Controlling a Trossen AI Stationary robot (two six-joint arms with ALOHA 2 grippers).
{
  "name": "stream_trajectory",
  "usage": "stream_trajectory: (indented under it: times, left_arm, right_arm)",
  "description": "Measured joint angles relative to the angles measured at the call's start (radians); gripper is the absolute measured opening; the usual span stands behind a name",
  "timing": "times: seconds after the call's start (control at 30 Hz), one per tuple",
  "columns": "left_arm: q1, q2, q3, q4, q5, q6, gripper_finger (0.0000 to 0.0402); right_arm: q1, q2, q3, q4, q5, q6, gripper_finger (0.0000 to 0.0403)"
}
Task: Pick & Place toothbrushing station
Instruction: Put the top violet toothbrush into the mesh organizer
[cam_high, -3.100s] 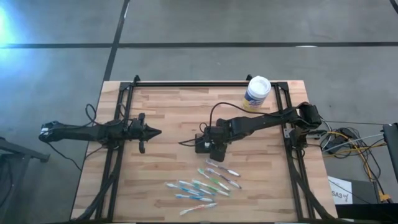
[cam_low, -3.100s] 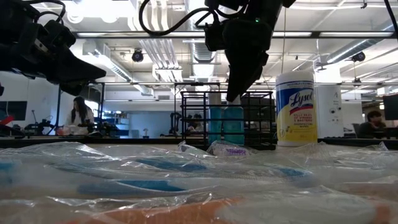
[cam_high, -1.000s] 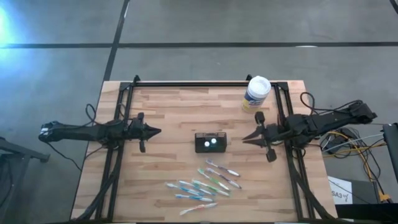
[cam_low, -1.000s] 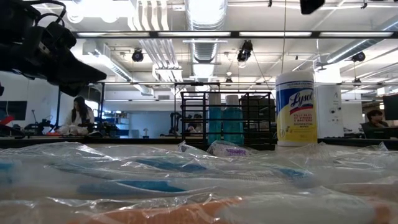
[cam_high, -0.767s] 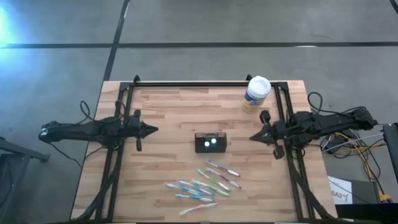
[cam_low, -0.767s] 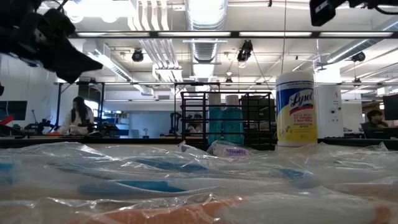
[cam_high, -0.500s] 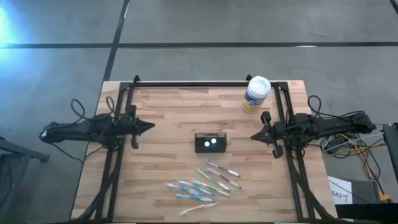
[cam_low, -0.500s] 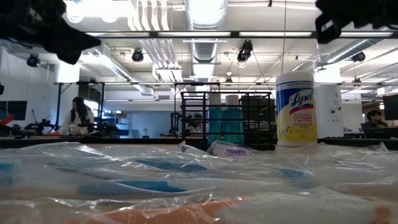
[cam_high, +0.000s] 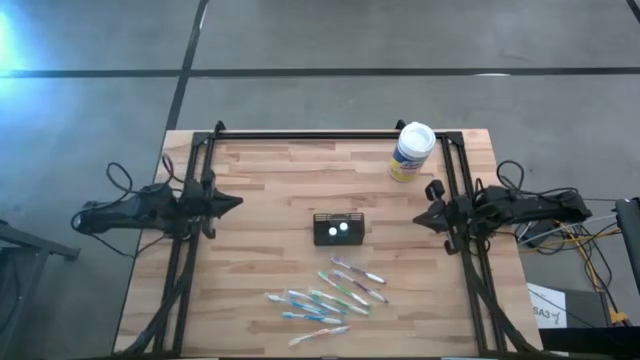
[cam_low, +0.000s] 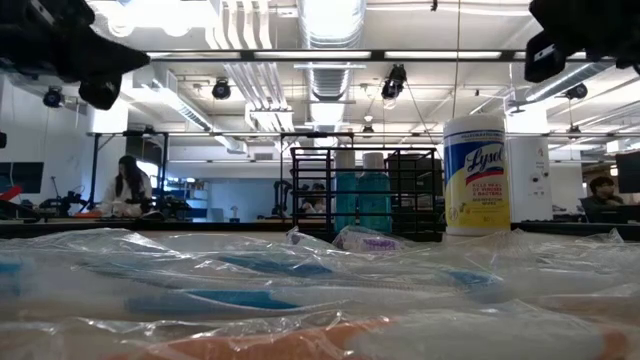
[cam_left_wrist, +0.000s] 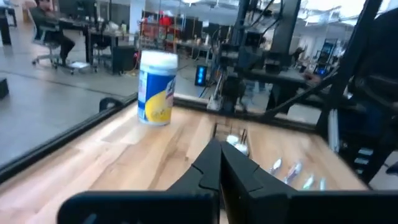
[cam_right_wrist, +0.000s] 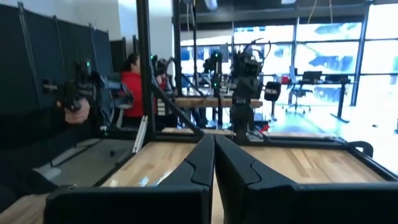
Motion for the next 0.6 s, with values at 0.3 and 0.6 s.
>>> stream_trajectory:
  times: [0.3, 0.6]
  left_arm:
    - [0.0, -0.002, -0.101, 0.003, 0.001, 0.031, 0.0005]
    - [0.0, -0.001, -0.139, 0.069, 0.022, 0.049, 0.0007]
  right_arm:
    - [0.0, -0.109, -0.083, 0.035, 0.004, 0.039, 0.0008]
    - [0.0, -0.129, -0.102, 0.034, 0.012, 0.036, 0.0008]
